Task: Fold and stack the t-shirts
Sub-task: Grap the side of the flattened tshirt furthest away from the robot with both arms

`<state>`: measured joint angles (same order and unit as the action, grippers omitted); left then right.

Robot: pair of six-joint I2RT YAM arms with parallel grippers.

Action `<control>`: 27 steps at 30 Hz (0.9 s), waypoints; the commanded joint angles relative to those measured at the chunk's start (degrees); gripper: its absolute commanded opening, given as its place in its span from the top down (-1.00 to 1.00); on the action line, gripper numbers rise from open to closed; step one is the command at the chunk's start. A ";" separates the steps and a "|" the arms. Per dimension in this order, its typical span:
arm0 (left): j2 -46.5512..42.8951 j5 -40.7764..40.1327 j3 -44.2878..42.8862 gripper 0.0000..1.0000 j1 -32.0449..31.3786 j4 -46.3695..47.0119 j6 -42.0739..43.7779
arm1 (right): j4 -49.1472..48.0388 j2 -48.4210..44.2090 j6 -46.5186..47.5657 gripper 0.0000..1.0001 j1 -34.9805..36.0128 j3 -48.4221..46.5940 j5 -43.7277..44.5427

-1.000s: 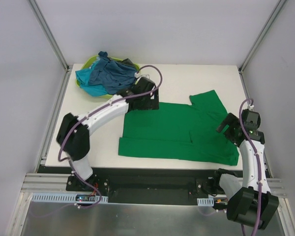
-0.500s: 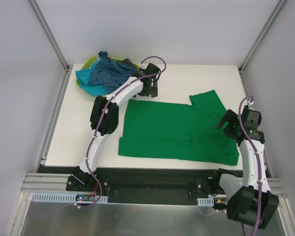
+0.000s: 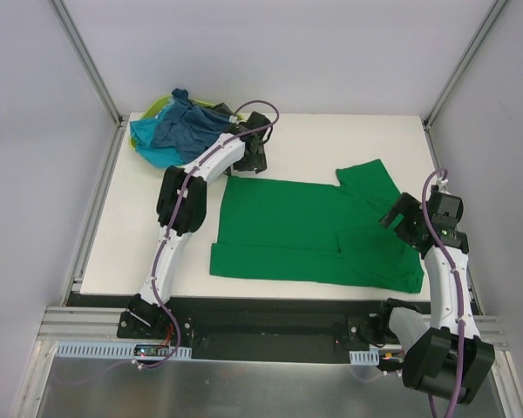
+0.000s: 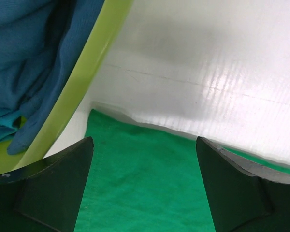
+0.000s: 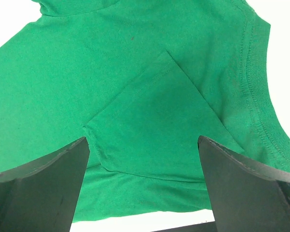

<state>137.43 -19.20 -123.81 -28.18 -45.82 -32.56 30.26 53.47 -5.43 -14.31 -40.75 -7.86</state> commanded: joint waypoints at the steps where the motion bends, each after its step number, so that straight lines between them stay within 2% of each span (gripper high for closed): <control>1: 1.62 -3.12 0.23 -0.64 2.69 -1.64 -1.37 | -1.26 0.05 0.86 -0.93 -0.37 0.15 -0.93; 4: 1.27 -4.35 1.11 -0.62 3.57 -1.46 -1.63 | -1.34 -0.04 0.77 -0.93 -0.37 0.32 -0.58; 11: 1.70 -1.98 3.31 -0.43 4.89 -0.41 -2.60 | -1.43 0.58 0.86 -0.93 -0.37 0.41 -0.75; 17: 2.93 -1.98 3.40 -0.21 5.07 0.74 -4.27 | -1.69 0.75 0.86 -0.93 -0.37 0.50 -0.84; 19: 3.29 -2.07 3.49 -0.01 5.33 0.74 -4.45 | -1.70 0.75 1.04 -0.93 -0.37 0.50 -0.84; 27: -1.01 0.39 10.24 0.13 5.68 0.65 -5.85 | -2.05 0.75 0.86 -0.93 -0.37 0.41 -0.32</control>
<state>137.86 -20.01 -118.56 -23.55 -42.17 -36.86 30.13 54.08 -5.26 -14.33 -40.45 -7.97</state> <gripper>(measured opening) 0.463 0.966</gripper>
